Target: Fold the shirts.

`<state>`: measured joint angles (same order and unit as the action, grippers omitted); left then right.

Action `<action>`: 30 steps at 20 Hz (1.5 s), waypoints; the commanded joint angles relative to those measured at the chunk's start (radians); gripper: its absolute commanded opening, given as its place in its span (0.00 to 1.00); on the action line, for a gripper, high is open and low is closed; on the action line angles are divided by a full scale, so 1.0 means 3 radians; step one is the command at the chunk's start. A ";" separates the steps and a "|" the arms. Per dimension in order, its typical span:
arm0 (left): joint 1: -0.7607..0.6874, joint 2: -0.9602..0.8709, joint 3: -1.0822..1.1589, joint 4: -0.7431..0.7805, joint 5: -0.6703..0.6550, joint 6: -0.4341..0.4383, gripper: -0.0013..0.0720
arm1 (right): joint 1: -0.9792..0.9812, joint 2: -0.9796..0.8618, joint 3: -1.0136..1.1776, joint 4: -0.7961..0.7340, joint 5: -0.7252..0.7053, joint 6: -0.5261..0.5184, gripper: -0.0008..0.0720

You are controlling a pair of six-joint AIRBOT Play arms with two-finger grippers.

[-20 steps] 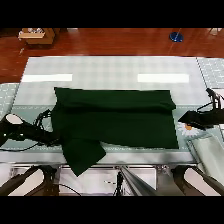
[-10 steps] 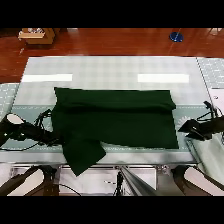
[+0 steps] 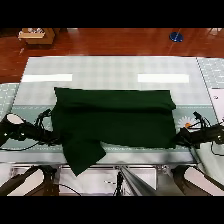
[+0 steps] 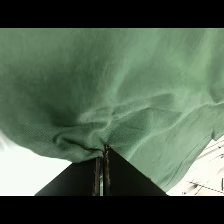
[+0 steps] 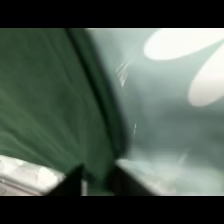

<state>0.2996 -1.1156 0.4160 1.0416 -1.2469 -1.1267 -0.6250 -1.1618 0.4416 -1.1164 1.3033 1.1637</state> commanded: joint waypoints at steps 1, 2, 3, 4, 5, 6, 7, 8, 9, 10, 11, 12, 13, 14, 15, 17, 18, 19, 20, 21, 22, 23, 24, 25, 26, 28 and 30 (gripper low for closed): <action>0.0004 -0.0001 0.0006 -0.0099 -0.0008 0.0045 0.10 | -0.0004 0.0005 -0.0086 0.0319 -0.0103 -0.0078 0.08; 0.0004 0.0010 0.0031 -0.0132 -0.0050 0.0067 0.09 | -0.0004 0.0025 -0.0045 0.0440 0.0015 -0.0186 0.05; 0.0004 0.0048 0.0092 -0.0179 -0.0107 0.0108 0.08 | -0.0004 0.0086 0.0032 0.0577 0.0161 -0.0322 0.05; 0.0004 0.0113 0.0177 -0.0247 -0.0165 0.0140 0.08 | -0.0004 0.0186 0.0140 0.0707 0.0281 -0.0387 0.05; 0.0004 0.0212 0.0296 -0.0371 -0.0211 0.0140 0.08 | -0.0004 0.0299 0.0262 0.0841 0.0336 -0.0385 0.05; 0.0004 0.0334 0.0443 -0.0549 -0.0238 0.0140 0.07 | -0.0001 0.0415 0.0397 0.1035 0.0345 -0.0375 0.05; 0.0004 0.0456 0.0589 -0.0759 -0.0244 0.0137 0.06 | -0.0001 0.0506 0.0501 0.1265 0.0345 -0.0354 0.05; 0.0004 0.0579 0.0741 -0.0999 -0.0230 0.0136 0.06 | -0.0001 0.0577 0.0600 0.1469 0.0334 -0.0355 0.05; 0.0004 0.0698 0.0899 -0.1255 -0.0174 0.0135 0.06 | 0.0014 0.0632 0.0704 0.1628 0.0310 -0.0355 0.05; 0.0004 0.0787 0.1052 -0.1411 -0.0088 0.0134 0.06 | 0.0062 0.0662 0.0819 0.1648 0.0247 -0.0352 0.05; 0.0004 0.0829 0.1189 -0.1432 -0.0001 0.0083 0.06 | 0.0163 0.0669 0.0956 0.1628 0.0156 -0.0334 0.05; 0.0004 0.0830 0.1305 -0.1428 0.0074 0.0027 0.06 | 0.0275 0.0669 0.1076 0.1603 0.0034 -0.0305 0.05; 0.0003 0.0804 0.1383 -0.1429 0.0175 0.0011 0.06 | 0.0395 0.0669 0.1190 0.1548 -0.0173 -0.0272 0.05; -0.0004 0.0763 0.1422 -0.1431 0.0270 0.0010 0.06 | 0.0523 0.0668 0.1277 0.1425 -0.0441 -0.0196 0.05; -0.0004 0.0697 0.1434 -0.1431 0.0338 -0.0028 0.06 | 0.0627 0.0646 0.1335 0.1273 -0.0696 -0.0099 0.05; -0.0004 0.0467 0.1437 -0.1429 0.0380 -0.0036 0.06 | 0.0790 0.0478 0.1415 0.0982 -0.0989 0.0069 0.05; -0.0004 0.0305 0.1438 -0.1429 0.0383 -0.0029 0.06 | 0.0851 0.0346 0.1419 0.0937 -0.1083 0.0071 0.05; -0.0004 0.0146 0.1441 -0.1429 0.0395 -0.0022 0.06 | 0.0889 0.0207 0.1419 0.0918 -0.1166 0.0071 0.05; -0.0004 -0.0031 0.1455 -0.1429 0.0417 -0.0019 0.06 | 0.0919 0.0062 0.1419 0.0927 -0.1268 0.0070 0.05; -0.0004 -0.0182 0.1481 -0.1429 0.0443 0.0004 0.06 | 0.0950 -0.0056 0.1419 0.0942 -0.1369 0.0071 0.05; -0.0004 -0.0332 0.1526 -0.1431 0.0478 0.0005 0.06 | 0.0983 -0.0161 0.1419 0.0966 -0.1483 0.0071 0.05; -0.0004 -0.0454 0.1584 -0.1432 0.0509 0.0022 0.06 | 0.1011 -0.0247 0.1419 0.1017 -0.1583 0.0071 0.05; -0.0004 -0.0570 0.1657 -0.1431 0.0557 0.0027 0.06 | 0.1030 -0.0328 0.1419 0.1054 -0.1668 0.0084 0.05; -0.0004 -0.0669 0.1732 -0.1431 0.0600 0.0025 0.06 | 0.1041 -0.0404 0.1419 0.1052 -0.1747 0.0114 0.05; -0.0005 -0.0769 0.1811 -0.1431 0.0641 0.0025 0.06 | 0.1063 -0.0486 0.1419 0.1067 -0.1808 0.0127 0.05; -0.0022 -0.0965 0.1934 -0.1428 0.0671 0.0025 0.06 | 0.1097 -0.0626 0.1419 0.1130 -0.1919 0.0126 0.05; -0.0045 -0.1170 0.1980 -0.1427 0.0689 0.0028 0.06 | 0.1179 -0.0717 0.1419 0.1147 -0.2024 0.0121 0.05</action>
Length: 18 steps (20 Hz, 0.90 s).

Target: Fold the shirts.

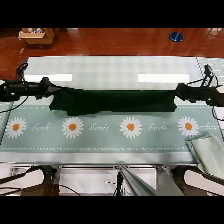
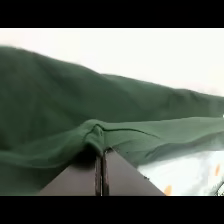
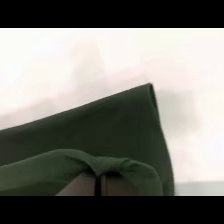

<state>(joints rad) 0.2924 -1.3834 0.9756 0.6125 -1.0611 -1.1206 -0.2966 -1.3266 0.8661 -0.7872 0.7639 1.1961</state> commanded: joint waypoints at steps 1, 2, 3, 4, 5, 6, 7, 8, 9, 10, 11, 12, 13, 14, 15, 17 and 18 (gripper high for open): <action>-0.0034 -0.0381 0.0113 0.0004 0.0083 0.0006 0.06 | 0.0117 -0.0198 0.0004 0.0041 -0.0276 0.0008 0.05; -0.0045 -0.0476 0.0113 0.0003 0.0085 0.0006 0.06 | 0.0150 -0.0220 0.0004 0.0023 -0.0332 -0.0006 0.05; -0.0048 -0.0561 0.0113 0.0000 0.0080 0.0006 0.06 | 0.0168 -0.0223 0.0004 0.0003 -0.0369 -0.0042 0.05; -0.0042 -0.0627 0.0113 0.0003 0.0043 0.0008 0.20 | 0.0170 -0.0221 0.0004 0.0001 -0.0389 -0.0051 0.18; -0.0015 -0.0651 0.0113 0.0001 0.0015 0.0008 0.47 | 0.0167 -0.0219 0.0004 0.0011 -0.0371 -0.0051 0.52; 0.0027 -0.0638 0.0116 0.0001 -0.0018 0.0008 0.58 | 0.0136 -0.0212 0.0029 -0.0024 -0.0281 -0.0053 0.65; 0.0104 -0.0613 0.0139 0.0003 -0.0108 0.0045 0.58 | 0.0088 -0.0201 0.0088 -0.0128 -0.0135 -0.0050 0.66; 0.0196 -0.0581 0.0178 0.0003 -0.0201 0.0062 0.58 | 0.0027 -0.0191 0.0161 -0.0286 0.0032 -0.0015 0.67; 0.0295 -0.0535 0.0223 0.0003 -0.0306 0.0069 0.58 | -0.0047 -0.0186 0.0245 -0.0478 0.0217 0.0045 0.67; 0.0393 -0.0469 0.0267 0.0003 -0.0412 0.0071 0.58 | -0.0136 -0.0186 0.0329 -0.0693 0.0422 0.0144 0.70; 0.0474 -0.0385 0.0292 0.0003 -0.0496 0.0109 0.58 | -0.0221 -0.0186 0.0374 -0.0828 0.0579 0.0231 0.77; 0.0524 -0.0299 0.0296 0.0005 -0.0532 0.0131 0.58 | -0.0323 -0.0188 0.0385 -0.0852 0.0734 0.0254 0.78; 0.0554 -0.0206 0.0296 0.0033 -0.0551 0.0131 0.58 | -0.0406 -0.0214 0.0385 -0.0833 0.0858 0.0253 0.83; 0.0561 -0.0132 0.0296 0.0075 -0.0563 0.0130 0.58 | -0.0481 -0.0267 0.0385 -0.0802 0.0985 0.0251 0.83; 0.0559 -0.0071 0.0296 0.0097 -0.0591 0.0131 0.58 | -0.0540 -0.0347 0.0385 -0.0772 0.1123 0.0251 0.83; 0.0557 -0.0006 0.0296 0.0104 -0.0659 0.0131 0.58 | -0.0566 -0.0535 0.0385 -0.0623 0.1319 0.0223 0.83; 0.0557 0.0000 0.0296 0.0104 -0.0688 0.0130 0.58 | -0.0562 -0.0627 0.0384 -0.0444 0.1373 0.0179 0.83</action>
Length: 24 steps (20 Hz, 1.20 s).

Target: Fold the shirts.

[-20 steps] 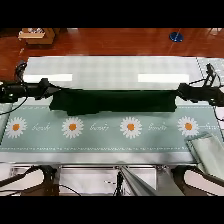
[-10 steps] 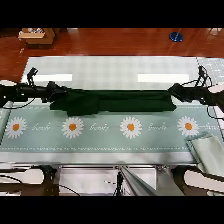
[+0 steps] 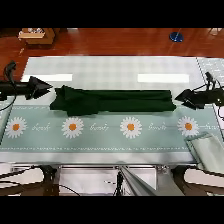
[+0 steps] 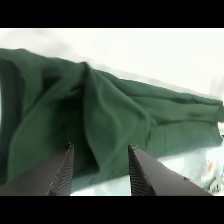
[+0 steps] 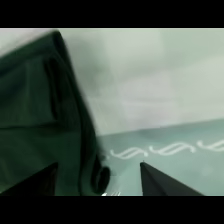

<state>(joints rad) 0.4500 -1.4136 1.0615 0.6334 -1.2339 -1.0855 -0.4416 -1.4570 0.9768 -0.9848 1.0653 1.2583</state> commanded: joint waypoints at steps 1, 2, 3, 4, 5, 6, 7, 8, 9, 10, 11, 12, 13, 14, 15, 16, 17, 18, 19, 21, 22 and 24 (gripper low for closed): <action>0.0032 0.0100 0.0010 0.0034 -0.0131 0.0013 0.58 | -0.0079 -0.0290 0.0015 0.0488 0.0404 -0.0092 0.83; 0.0032 0.0100 0.0010 0.0034 -0.0131 0.0013 0.58 | -0.0074 -0.0369 0.0015 0.0731 0.0412 -0.0132 0.83; 0.0028 0.0100 0.0010 0.0033 -0.0130 0.0013 0.58 | -0.0037 -0.0437 0.0015 0.0898 0.0402 -0.0135 0.82; 0.0024 0.0100 0.0010 0.0033 -0.0130 0.0011 0.58 | 0.0032 -0.0491 0.0017 0.0959 0.0385 -0.0131 0.80; 0.0013 0.0100 0.0010 0.0033 -0.0128 0.0011 0.58 | 0.0135 -0.0540 0.0017 0.0959 0.0365 -0.0106 0.75; -0.0006 0.0100 0.0010 0.0033 -0.0128 0.0011 0.58 | 0.0240 -0.0580 0.0017 0.0961 0.0341 -0.0104 0.65; -0.0023 0.0100 0.0010 0.0033 -0.0130 0.0004 0.57 | 0.0337 -0.0598 0.0017 0.0979 0.0289 -0.0111 0.45; -0.0037 0.0100 0.0010 0.0032 -0.0131 -0.0001 0.54 | 0.0381 -0.0586 0.0025 0.1019 0.0245 -0.0111 0.13; -0.0051 0.0100 0.0011 0.0032 -0.0135 -0.0001 0.33 | 0.0383 -0.0552 0.0064 0.1078 0.0275 -0.0132 0.05; -0.0070 0.0106 0.0014 0.0029 -0.0164 -0.0003 0.07 | 0.0374 -0.0488 0.0120 0.1113 0.0351 -0.0196 0.05; -0.0107 0.0121 0.0014 0.0028 -0.0178 -0.0061 0.05 | 0.0352 -0.0375 0.0197 0.1091 0.0413 -0.0224 0.05; -0.0159 0.0140 0.0014 0.0025 -0.0179 -0.0158 0.05 | 0.0328 -0.0225 0.0281 0.1055 0.0456 -0.0223 0.05; -0.0239 0.0169 0.0014 0.0009 -0.0177 -0.0188 0.05 | 0.0313 -0.0064 0.0348 0.1053 0.0486 -0.0221 0.05; -0.0345 0.0198 0.0014 -0.0023 -0.0177 -0.0191 0.05 | 0.0314 0.0123 0.0409 0.1049 0.0509 -0.0217 0.05; -0.0462 0.0223 0.0014 -0.0061 -0.0172 -0.0229 0.05 | 0.0314 0.0300 0.0454 0.1027 0.0528 -0.0200 0.05; -0.0615 0.0244 0.0014 -0.0125 -0.0160 -0.0296 0.05 | 0.0314 0.0488 0.0490 0.1002 0.0571 -0.0168 0.05; -0.0781 0.0258 0.0014 -0.0229 -0.0132 -0.0328 0.05 | 0.0314 0.0655 0.0506 0.0980 0.0629 -0.0130 0.05; -0.0969 0.0263 0.0013 -0.0373 -0.0075 -0.0327 0.06 | 0.0314 0.0830 0.0507 0.0955 0.0710 -0.0104 0.05; -0.1190 0.0262 0.0013 -0.0529 0.0052 -0.0327 0.05 | 0.0314 0.0980 0.0507 0.0899 0.0779 -0.0062 0.05; -0.1662 0.0259 0.0013 -0.0669 0.0479 -0.0376 0.06 | 0.0314 0.1266 0.0507 0.0707 0.0894 0.0039 0.05; -0.1915 0.0247 0.0013 -0.0666 0.0732 -0.0460 0.06 | 0.0314 0.1390 0.0507 0.0572 0.0933 0.0097 0.05; -0.2363 0.0172 0.0013 -0.0669 0.1077 -0.0582 0.06 | 0.0314 0.1616 0.0507 0.0298 0.1044 0.0195 0.05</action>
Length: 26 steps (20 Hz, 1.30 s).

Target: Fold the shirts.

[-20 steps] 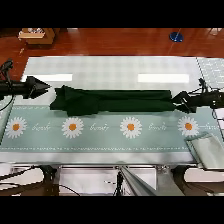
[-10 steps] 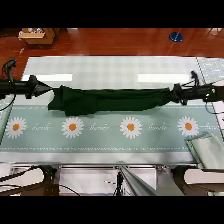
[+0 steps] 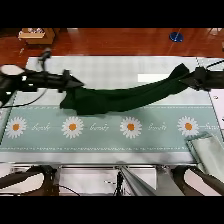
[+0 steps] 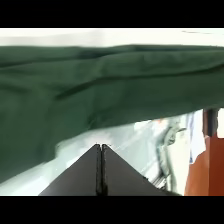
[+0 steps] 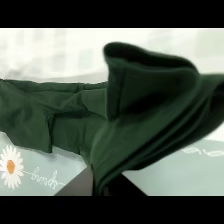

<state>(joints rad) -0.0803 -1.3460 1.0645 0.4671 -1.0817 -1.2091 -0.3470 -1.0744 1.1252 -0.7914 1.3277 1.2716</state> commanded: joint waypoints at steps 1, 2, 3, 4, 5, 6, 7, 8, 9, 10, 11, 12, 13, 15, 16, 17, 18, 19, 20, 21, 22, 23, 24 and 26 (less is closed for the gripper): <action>-0.0779 -0.0116 0.0003 -0.0114 0.0671 -0.0234 0.06 | -0.0001 0.0426 0.0013 -0.0425 0.0238 0.0174 0.05; -0.0945 -0.0187 0.0003 -0.0116 0.0732 -0.0280 0.06 | -0.0001 0.0510 0.0013 -0.0462 0.0324 0.0175 0.05; -0.1099 -0.0264 0.0003 -0.0118 0.0783 -0.0320 0.06 | -0.0001 0.0584 0.0013 -0.0456 0.0392 0.0182 0.05; -0.1227 -0.0338 0.0003 -0.0144 0.0813 -0.0329 0.06 | 0.0000 0.0669 0.0013 -0.0439 0.0448 0.0211 0.05; -0.1325 -0.0393 0.0003 -0.0205 0.0841 -0.0328 0.06 | 0.0000 0.0755 0.0013 -0.0423 0.0493 0.0248 0.05; -0.1423 -0.0445 0.0003 -0.0271 0.0894 -0.0326 0.06 | -0.0001 0.0851 0.0013 -0.0425 0.0534 0.0298 0.05; -0.1507 -0.0483 0.0003 -0.0324 0.0955 -0.0326 0.06 | -0.0001 0.0936 0.0013 -0.0425 0.0562 0.0352 0.05; -0.1600 -0.0524 0.0004 -0.0379 0.1012 -0.0326 0.06 | 0.0000 0.1017 0.0013 -0.0425 0.0579 0.0398 0.05; -0.1704 -0.0565 0.0004 -0.0425 0.1054 -0.0324 0.06 | 0.0000 0.1082 0.0013 -0.0426 0.0587 0.0439 0.05; -0.1803 -0.0603 0.0004 -0.0446 0.1094 -0.0324 0.06 | 0.0000 0.1124 0.0013 -0.0426 0.0591 0.0468 0.05; -0.1900 -0.0647 0.0004 -0.0455 0.1139 -0.0326 0.06 | 0.0000 0.1151 0.0013 -0.0425 0.0593 0.0491 0.05; -0.1994 -0.0706 0.0004 -0.0483 0.1166 -0.0326 0.06 | 0.0000 0.1169 0.0013 -0.0421 0.0603 0.0501 0.05; -0.2060 -0.0768 0.0004 -0.0553 0.1165 -0.0324 0.06 | 0.0000 0.1180 0.0013 -0.0412 0.0629 0.0501 0.05; -0.2166 -0.0893 0.0004 -0.0675 0.1203 -0.0320 0.06 | 0.0000 0.1198 0.0013 -0.0333 0.0665 0.0501 0.05; -0.2213 -0.0955 0.0008 -0.0772 0.1258 -0.0313 0.06 | 0.0000 0.1214 0.0013 -0.0262 0.0666 0.0501 0.05; -0.2253 -0.1021 0.0029 -0.0863 0.1277 -0.0310 0.06 | 0.0000 0.1233 0.0013 -0.0197 0.0665 0.0501 0.05; -0.2307 -0.1099 0.0075 -0.0968 0.1273 -0.0285 0.06 | 0.0000 0.1247 0.0013 -0.0172 0.0662 0.0502 0.05; -0.2363 -0.1169 0.0127 -0.1069 0.1275 -0.0254 0.06 | 0.0000 0.1261 0.0013 -0.0173 0.0661 0.0504 0.05; -0.2430 -0.1250 0.0201 -0.1148 0.1277 -0.0247 0.06 | 0.0000 0.1272 0.0013 -0.0173 0.0660 0.0507 0.05; -0.2496 -0.1340 0.0294 -0.1193 0.1272 -0.0251 0.06 | 0.0000 0.1282 0.0013 -0.0172 0.0659 0.0514 0.05; -0.2555 -0.1424 0.0385 -0.1240 0.1269 -0.0252 0.06 | 0.0000 0.1282 0.0013 -0.0172 0.0659 0.0514 0.05; -0.2605 -0.1507 0.0476 -0.1289 0.1264 -0.0252 0.06 | 0.0000 0.1282 0.0013 -0.0174 0.0660 0.0512 0.05; -0.2637 -0.1573 0.0557 -0.1331 0.1251 -0.0252 0.06 | 0.0000 0.1282 0.0013 -0.0174 0.0651 0.0512 0.05; -0.2625 -0.1652 0.0703 -0.1334 0.1176 -0.0214 0.06 | 0.0000 0.1282 0.0013 -0.0181 0.0647 0.0512 0.05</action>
<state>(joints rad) -0.8494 -1.7939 1.2144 0.1028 -0.7074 -1.2861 -0.3470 -0.6922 1.1278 -0.8486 1.5230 1.4261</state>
